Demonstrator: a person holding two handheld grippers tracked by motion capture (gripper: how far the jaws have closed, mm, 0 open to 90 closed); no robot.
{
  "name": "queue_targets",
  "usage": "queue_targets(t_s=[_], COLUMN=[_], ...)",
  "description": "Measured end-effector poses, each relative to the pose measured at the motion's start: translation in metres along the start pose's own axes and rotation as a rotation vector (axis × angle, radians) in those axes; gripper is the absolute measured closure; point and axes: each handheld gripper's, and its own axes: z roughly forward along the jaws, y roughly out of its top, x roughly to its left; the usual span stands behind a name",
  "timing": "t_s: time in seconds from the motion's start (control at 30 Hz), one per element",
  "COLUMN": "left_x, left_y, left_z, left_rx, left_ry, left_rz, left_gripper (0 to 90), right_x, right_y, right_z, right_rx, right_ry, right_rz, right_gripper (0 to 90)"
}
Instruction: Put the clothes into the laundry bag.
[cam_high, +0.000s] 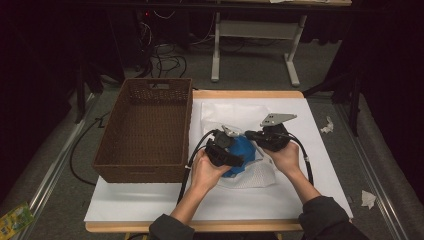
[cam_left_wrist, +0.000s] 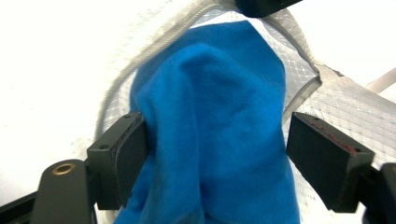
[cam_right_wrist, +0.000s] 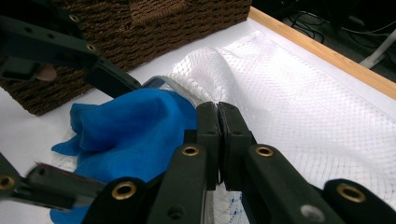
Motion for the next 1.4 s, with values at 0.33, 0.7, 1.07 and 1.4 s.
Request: queue_targets(t_s=[0.33,0.7,1.07,1.4], left_x=[0.009,0.016,0.006,0.0], left_y=[-0.009,-0.026,-0.031,-0.028], left_z=[-0.017,0.007,0.019,0.04], left_rx=[0.002,0.116,0.105,0.117], left_ry=[0.036,0.051,0.006,-0.023], left_rz=[-0.006,-0.07,-0.065,-0.054], left_gripper=[19.8,19.1,19.5,28.0], right_x=[0.001,0.001,0.005,0.006], right_y=[0.0,0.001,0.004,0.002], right_z=[0.0,0.0,0.002,0.004], right_rx=[0.002,0.01,0.01,0.018], right_ry=[-0.003,-0.006,0.002,0.005], right_rz=[-0.002,-0.005,-0.019,-0.018], right_gripper=[89.2,89.2,89.2,89.2])
